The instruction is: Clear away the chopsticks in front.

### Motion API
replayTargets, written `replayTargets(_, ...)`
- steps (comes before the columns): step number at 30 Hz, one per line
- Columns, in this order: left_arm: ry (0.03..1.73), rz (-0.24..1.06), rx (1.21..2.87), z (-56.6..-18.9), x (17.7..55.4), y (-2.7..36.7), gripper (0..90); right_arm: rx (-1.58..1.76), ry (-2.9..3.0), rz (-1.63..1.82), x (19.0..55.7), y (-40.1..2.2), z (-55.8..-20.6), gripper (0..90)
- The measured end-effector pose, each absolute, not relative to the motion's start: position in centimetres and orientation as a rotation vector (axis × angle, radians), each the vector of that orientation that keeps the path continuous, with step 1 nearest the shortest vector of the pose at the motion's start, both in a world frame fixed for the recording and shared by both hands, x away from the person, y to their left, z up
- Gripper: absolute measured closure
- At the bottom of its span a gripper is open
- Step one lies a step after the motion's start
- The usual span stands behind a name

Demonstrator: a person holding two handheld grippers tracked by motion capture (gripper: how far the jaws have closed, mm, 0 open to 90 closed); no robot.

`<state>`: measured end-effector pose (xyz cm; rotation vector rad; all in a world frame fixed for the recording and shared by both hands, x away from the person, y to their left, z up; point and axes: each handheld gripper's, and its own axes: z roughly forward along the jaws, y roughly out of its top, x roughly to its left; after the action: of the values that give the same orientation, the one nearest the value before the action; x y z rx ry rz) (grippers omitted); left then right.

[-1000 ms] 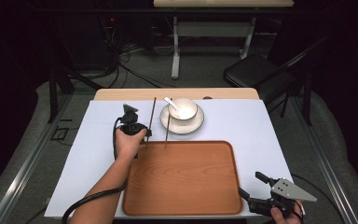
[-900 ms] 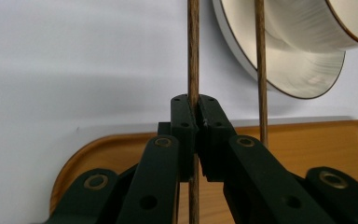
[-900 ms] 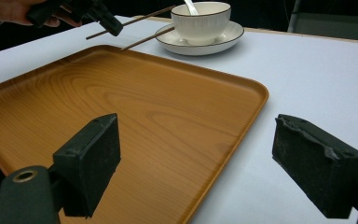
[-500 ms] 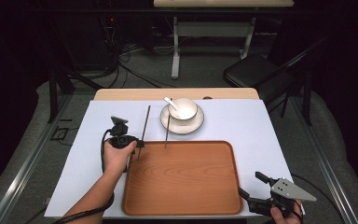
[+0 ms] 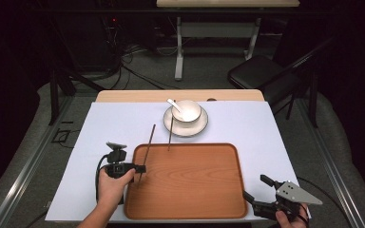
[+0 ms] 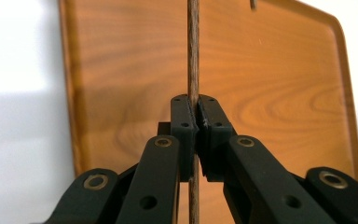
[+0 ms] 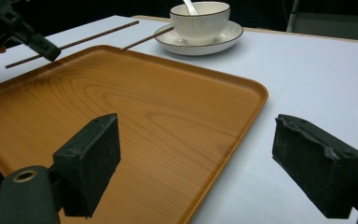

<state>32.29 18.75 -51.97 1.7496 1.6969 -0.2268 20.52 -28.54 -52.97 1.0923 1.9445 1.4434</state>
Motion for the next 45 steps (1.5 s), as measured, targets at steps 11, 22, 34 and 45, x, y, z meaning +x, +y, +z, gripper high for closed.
replayTargets(11, 1.689, -0.243, 1.702, -53.2, 28.7, 18.7, 85.7, 1.098, 1.937, 1.449, 20.5, -28.6, -53.0, 14.4)
replayTargets(22, 1.705, -0.271, 1.720, -54.5, 27.1, 18.8, 85.7, 1.104, 1.932, 1.457, 20.5, -28.7, -53.0, 14.4)
replayTargets(34, 1.714, -0.260, 1.731, -54.8, 26.7, 18.7, 85.6, 1.106, 1.927, 1.462, 20.5, -28.7, -53.0, 14.4)
replayTargets(45, 1.700, -0.281, 1.728, -54.9, 26.5, 18.8, 81.2, 1.112, 1.923, 1.468, 20.5, -28.8, -53.0, 14.4)
